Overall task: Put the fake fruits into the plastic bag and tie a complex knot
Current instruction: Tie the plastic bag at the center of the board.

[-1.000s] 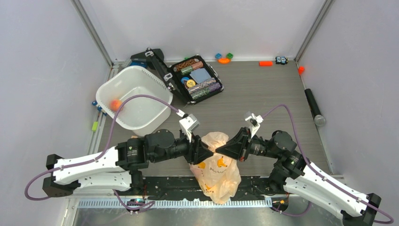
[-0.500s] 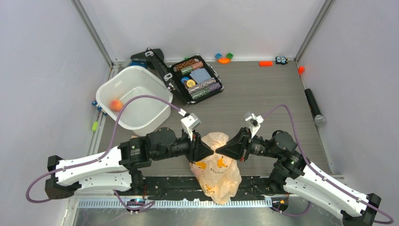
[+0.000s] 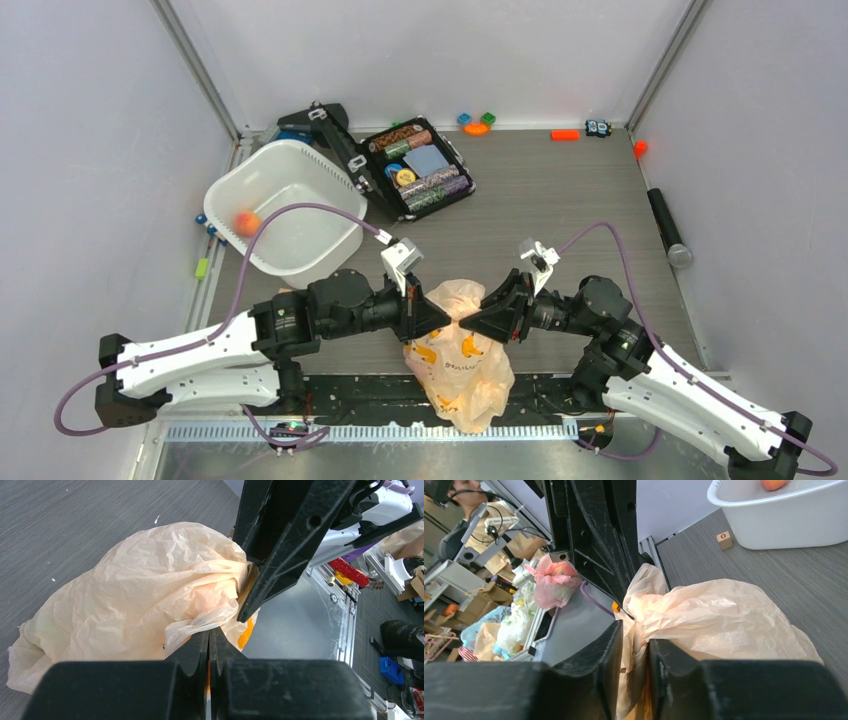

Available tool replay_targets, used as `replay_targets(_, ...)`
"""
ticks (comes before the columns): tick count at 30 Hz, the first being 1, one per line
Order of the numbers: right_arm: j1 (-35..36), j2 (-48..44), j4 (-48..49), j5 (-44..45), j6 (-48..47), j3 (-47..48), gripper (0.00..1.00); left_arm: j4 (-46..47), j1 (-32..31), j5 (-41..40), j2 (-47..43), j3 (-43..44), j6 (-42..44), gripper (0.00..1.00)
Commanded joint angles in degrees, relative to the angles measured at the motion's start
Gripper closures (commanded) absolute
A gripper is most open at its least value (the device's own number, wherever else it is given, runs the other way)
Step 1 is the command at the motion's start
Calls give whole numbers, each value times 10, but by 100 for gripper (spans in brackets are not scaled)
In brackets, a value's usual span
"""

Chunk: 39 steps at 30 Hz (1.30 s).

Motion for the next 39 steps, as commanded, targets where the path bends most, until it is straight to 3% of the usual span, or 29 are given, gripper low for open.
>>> replay_targets(1, -2, -3, 1, 1, -8, 32, 62, 27, 6, 18, -1, 12, 5, 100)
replay_targets(11, -2, 35, 60, -16, 18, 15, 49, 16, 7, 40, 9, 32, 19, 100)
replay_targets(16, -2, 58, 83, -22, 26, 11, 49, 17, 7, 51, 9, 35, 29, 100)
replay_targets(19, -2, 70, 104, -29, 35, 5, 57, 14, 7, 53, 10, 37, 33, 100)
replay_targets(26, -3, 68, 112, -28, 40, -7, 92, 1, 9, 45, -5, 39, 45, 100)
replay_targets(29, -3, 68, 124, -25, 53, -17, 95, 1, 8, 50, -8, 33, 48, 100)
replay_targets(30, -3, 67, 137, -21, 63, -21, 95, 3, 8, 54, -8, 30, 47, 99)
replay_targets(36, -3, 60, 226, -7, 132, -64, 95, 59, 9, 61, -28, -23, 19, 71)
replay_targets(39, -3, 54, 242, 1, 146, -75, 95, 95, 8, 69, -30, -49, 5, 64)
